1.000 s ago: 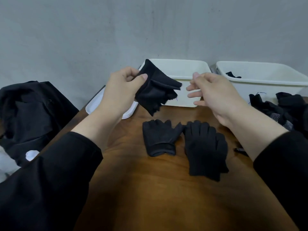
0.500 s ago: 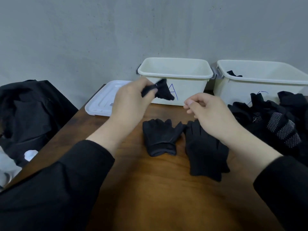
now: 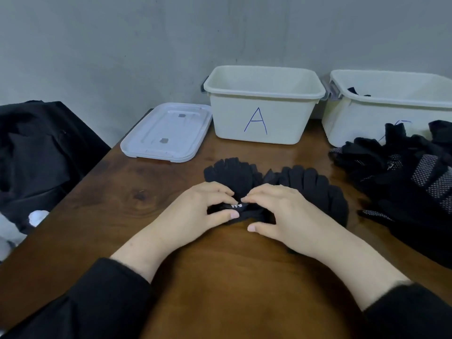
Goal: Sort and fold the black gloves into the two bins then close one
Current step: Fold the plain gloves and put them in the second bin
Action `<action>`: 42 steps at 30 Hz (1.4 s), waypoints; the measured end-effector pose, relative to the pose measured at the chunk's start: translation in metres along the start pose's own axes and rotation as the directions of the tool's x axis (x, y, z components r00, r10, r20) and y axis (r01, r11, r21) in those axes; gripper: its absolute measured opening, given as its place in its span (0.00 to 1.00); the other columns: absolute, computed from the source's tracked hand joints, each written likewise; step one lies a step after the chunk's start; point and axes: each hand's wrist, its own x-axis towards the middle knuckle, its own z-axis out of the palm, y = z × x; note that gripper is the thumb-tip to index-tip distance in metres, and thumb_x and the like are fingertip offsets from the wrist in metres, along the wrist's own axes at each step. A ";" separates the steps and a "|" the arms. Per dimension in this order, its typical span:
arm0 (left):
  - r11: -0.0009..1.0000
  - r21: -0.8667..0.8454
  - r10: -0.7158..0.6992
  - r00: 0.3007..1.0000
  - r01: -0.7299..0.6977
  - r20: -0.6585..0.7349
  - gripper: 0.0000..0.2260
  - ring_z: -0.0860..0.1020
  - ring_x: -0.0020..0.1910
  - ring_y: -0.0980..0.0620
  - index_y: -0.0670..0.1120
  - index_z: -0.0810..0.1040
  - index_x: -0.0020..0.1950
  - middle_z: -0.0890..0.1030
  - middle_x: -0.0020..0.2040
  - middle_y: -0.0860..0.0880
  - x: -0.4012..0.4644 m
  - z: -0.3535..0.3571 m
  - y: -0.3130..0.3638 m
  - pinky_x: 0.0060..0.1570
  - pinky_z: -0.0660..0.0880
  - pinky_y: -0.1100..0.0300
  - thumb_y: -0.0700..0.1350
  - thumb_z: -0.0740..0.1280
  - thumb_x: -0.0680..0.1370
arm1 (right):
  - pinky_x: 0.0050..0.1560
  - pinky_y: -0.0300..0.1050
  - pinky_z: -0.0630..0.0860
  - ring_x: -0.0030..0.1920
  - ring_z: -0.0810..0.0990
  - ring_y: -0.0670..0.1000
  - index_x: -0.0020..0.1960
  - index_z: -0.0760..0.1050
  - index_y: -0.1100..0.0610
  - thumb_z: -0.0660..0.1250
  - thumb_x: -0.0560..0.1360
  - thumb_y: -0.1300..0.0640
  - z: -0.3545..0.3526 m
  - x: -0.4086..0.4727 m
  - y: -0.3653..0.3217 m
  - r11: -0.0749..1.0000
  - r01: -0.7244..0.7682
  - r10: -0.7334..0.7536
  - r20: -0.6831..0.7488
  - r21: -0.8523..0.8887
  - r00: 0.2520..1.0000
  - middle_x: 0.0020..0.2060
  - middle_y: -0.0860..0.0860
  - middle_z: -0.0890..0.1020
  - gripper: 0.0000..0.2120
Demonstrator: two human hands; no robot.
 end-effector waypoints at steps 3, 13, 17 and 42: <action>1.000 -0.008 -0.011 1.000 0.011 0.009 0.11 0.73 0.64 0.65 0.55 0.85 0.60 0.78 0.63 0.62 0.002 0.000 -0.001 0.67 0.65 0.67 0.54 0.68 0.80 | 0.75 0.47 0.62 0.69 0.68 0.41 0.75 0.69 0.43 0.68 0.79 0.43 0.003 0.003 0.001 0.999 -0.029 0.028 -0.052 -0.021 0.998 0.69 0.37 0.71 0.26; 0.999 0.053 -0.013 1.000 0.013 0.002 0.14 0.69 0.69 0.67 0.57 0.81 0.65 0.74 0.68 0.65 0.003 -0.001 0.002 0.70 0.64 0.67 0.54 0.67 0.80 | 0.58 0.40 0.73 0.52 0.74 0.39 0.63 0.79 0.48 0.61 0.79 0.42 -0.001 0.003 0.004 0.968 -0.209 0.247 -0.359 0.142 0.900 0.51 0.39 0.78 0.18; 0.987 -0.152 -0.083 0.983 0.058 -0.164 0.11 0.75 0.64 0.67 0.55 0.84 0.62 0.81 0.60 0.64 0.004 -0.002 0.008 0.64 0.69 0.70 0.48 0.65 0.83 | 0.63 0.53 0.75 0.59 0.78 0.48 0.66 0.78 0.50 0.62 0.82 0.50 0.000 0.002 0.004 0.963 -0.254 0.271 -0.332 0.095 0.904 0.55 0.44 0.82 0.15; 0.992 0.119 -0.055 0.990 0.040 0.126 0.28 0.67 0.67 0.61 0.64 0.74 0.69 0.71 0.65 0.67 0.004 0.000 -0.003 0.72 0.60 0.56 0.72 0.63 0.72 | 0.79 0.45 0.51 0.72 0.64 0.40 0.74 0.67 0.42 0.67 0.79 0.42 0.006 0.002 0.006 0.997 -0.080 0.082 -0.074 0.022 0.994 0.70 0.36 0.70 0.25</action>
